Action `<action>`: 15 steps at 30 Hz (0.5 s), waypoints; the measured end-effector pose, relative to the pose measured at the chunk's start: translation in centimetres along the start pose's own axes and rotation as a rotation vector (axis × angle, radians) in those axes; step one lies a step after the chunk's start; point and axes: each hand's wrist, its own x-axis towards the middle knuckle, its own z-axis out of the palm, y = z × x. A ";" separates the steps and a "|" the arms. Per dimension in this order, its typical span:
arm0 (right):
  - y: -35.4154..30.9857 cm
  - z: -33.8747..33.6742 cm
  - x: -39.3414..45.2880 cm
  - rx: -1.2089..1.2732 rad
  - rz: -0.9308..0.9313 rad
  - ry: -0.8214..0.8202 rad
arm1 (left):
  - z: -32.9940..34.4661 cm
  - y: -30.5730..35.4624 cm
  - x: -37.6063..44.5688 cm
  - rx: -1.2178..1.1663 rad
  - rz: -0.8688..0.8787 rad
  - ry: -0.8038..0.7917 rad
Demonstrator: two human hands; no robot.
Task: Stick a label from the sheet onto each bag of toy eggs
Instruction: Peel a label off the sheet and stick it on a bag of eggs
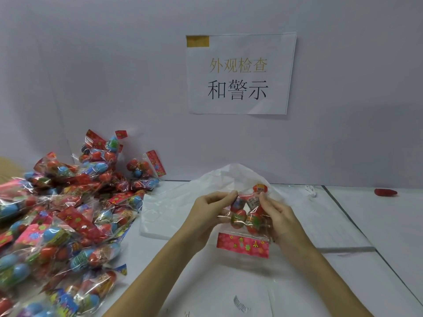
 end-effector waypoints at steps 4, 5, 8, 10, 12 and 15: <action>0.2 0.2 0.4 0.114 0.042 -0.034 | 0.3 0.0 0.1 -0.142 0.001 0.017; 0.3 0.4 0.4 0.191 0.080 -0.050 | 0.5 -0.1 0.0 -0.158 0.027 0.074; 0.3 0.7 0.3 0.261 0.112 -0.149 | 0.7 0.0 0.0 -0.135 0.109 0.257; 0.3 0.6 0.2 0.235 0.098 -0.119 | 0.4 0.4 0.0 -0.149 0.112 0.269; 0.1 0.4 0.2 0.222 0.102 -0.029 | 0.2 0.7 0.1 -0.183 0.056 0.237; 0.0 0.3 0.2 0.188 0.099 0.029 | -0.1 0.7 0.2 -0.013 -0.046 0.105</action>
